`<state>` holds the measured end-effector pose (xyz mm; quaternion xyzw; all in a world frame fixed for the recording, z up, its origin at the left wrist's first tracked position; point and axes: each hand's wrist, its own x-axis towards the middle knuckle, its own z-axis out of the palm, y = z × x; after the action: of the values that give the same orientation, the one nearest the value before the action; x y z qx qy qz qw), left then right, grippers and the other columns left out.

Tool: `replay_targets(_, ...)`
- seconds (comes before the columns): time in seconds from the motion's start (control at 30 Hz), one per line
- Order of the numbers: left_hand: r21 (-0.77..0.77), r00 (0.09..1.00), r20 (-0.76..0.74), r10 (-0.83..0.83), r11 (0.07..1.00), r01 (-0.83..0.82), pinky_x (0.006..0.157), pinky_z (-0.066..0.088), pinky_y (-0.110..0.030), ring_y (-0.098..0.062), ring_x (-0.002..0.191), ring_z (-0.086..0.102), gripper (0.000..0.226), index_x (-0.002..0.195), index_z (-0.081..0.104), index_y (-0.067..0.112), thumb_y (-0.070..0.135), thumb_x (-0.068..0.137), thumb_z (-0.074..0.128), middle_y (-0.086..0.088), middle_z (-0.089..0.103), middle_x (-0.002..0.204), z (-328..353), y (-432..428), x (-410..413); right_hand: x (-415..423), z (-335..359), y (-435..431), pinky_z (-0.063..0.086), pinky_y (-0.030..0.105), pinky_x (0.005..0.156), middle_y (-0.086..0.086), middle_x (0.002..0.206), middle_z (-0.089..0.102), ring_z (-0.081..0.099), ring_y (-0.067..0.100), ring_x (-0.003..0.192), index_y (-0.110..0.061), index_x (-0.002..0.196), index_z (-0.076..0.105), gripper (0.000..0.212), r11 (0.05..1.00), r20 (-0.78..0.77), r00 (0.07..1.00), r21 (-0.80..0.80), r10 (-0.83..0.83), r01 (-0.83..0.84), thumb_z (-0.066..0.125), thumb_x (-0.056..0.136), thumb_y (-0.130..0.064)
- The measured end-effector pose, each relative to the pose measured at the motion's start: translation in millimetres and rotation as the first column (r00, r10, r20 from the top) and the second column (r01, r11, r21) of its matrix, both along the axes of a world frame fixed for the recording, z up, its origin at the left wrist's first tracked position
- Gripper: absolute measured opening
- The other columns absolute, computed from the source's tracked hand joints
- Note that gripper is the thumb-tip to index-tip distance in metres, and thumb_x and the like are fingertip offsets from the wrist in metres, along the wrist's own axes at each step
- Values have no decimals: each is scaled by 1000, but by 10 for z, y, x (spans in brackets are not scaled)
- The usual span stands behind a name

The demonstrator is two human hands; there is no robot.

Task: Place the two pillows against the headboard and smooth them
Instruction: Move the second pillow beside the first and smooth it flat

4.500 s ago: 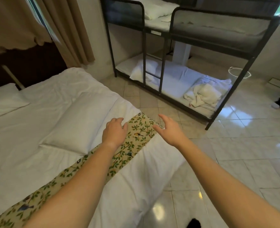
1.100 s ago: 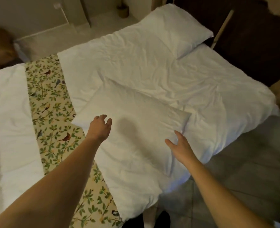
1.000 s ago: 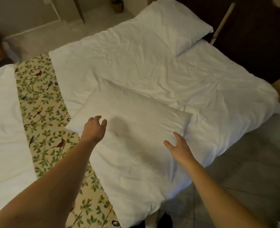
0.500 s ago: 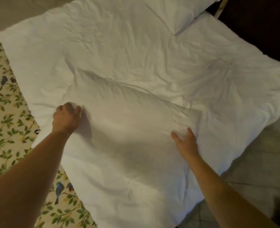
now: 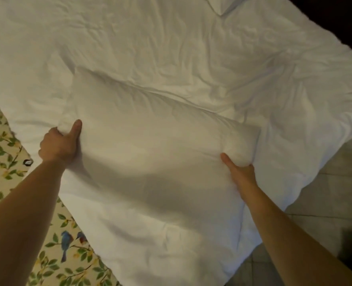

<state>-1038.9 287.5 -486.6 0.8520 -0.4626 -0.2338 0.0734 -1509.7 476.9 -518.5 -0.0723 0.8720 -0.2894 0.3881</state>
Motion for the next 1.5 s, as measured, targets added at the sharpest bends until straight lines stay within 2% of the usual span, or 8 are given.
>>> replay_targets(0.17, -87, 999, 33, -11, 996, 13, 99, 43, -58, -53, 113, 59, 82, 116, 64, 0, 76, 93, 42, -30, 66, 120, 116, 106, -99, 38, 70, 24, 45, 42, 111, 14, 150, 53, 54, 31, 135, -8, 152, 44, 147, 996, -58, 995, -12, 85, -86, 77, 36, -91)
replay_targets(0.33, -234, 995, -72, 62, 969, -78, 86, 43, -49, -40, 85, 56, 54, 90, 62, 7, 59, 100, 47, -18, 62, 88, 450, 299, -241, 150, 305, 109, 41, 32, 99, 19, 145, 54, 55, 35, 130, -2, 149, 39, 101, 992, -103, 993, -111, 54, -66, 86, 75, -52)
replay_targets(0.63, -317, 971, -218, 100, 933, -168, 78, 36, -37, -31, 79, 51, 47, 85, 63, 7, 47, 104, 49, -14, 58, 80, 1453, 840, -641, 3, 1275, 422, 46, 34, 99, 20, 138, 60, 59, 36, 124, -3, 143, 44, 84, 957, -181, 983, -284, 2, -54, 86, 80, -39)
replay_targets(0.9, -337, 937, -340, 80, 920, -201, 80, 43, -40, -35, 83, 58, 46, 89, 67, 13, 55, 100, 52, -13, 64, 84, 2139, 1092, -1635, -947, 2003, 810, 47, 44, 106, 22, 139, 59, 58, 38, 127, 1, 145, 42, 96, 947, -200, 978, -321, -60, -8, 85, 76, -51)
replay_targets(1.07, -363, 941, -336, 48, 915, -177, 83, 47, -44, -43, 92, 65, 46, 87, 67, 15, 58, 97, 52, -15, 66, 84, 2375, 1115, -2486, -1741, 2277, 927, 50, 45, 101, 24, 132, 62, 61, 40, 120, 2, 138, 45, 89, 932, -185, 978, -361, -95, 22, 86, 76, -47)
replay_targets(1.2, -387, 943, -331, 29, 907, -164, 82, 44, -43, -44, 90, 63, 47, 86, 66, 11, 55, 97, 52, -17, 64, 82, 2519, 1143, -3222, -2443, 2327, 960, 52, 42, 99, 18, 129, 65, 65, 34, 117, -2, 137, 50, 108, 903, -168, 979, -428, -112, 30, 83, 61, -70)
replay_targets(1.33, -375, 933, -359, 34, 910, -177, 81, 44, -41, -38, 85, 60, 51, 90, 68, 8, 55, 96, 51, -17, 66, 83, 2632, 1175, -3940, -3144, 2428, 993, 45, 33, 92, 16, 130, 63, 62, 34, 118, -4, 137, 48, 84, 910, -149, 985, -415, -85, 16, 88, 75, -45)
replay_targets(1.5, -370, 928, -372, 34, 911, -182, 79, 40, -38, -35, 81, 56, 49, 89, 68, 7, 52, 98, 53, -15, 63, 78, 2717, 1125, -4744, -3922, 2497, 976, 50, 43, 100, 18, 132, 63, 62, 36, 120, -3, 136, 48, 84, 916, -169, 983, -402, -76, 1, 87, 76, -47)
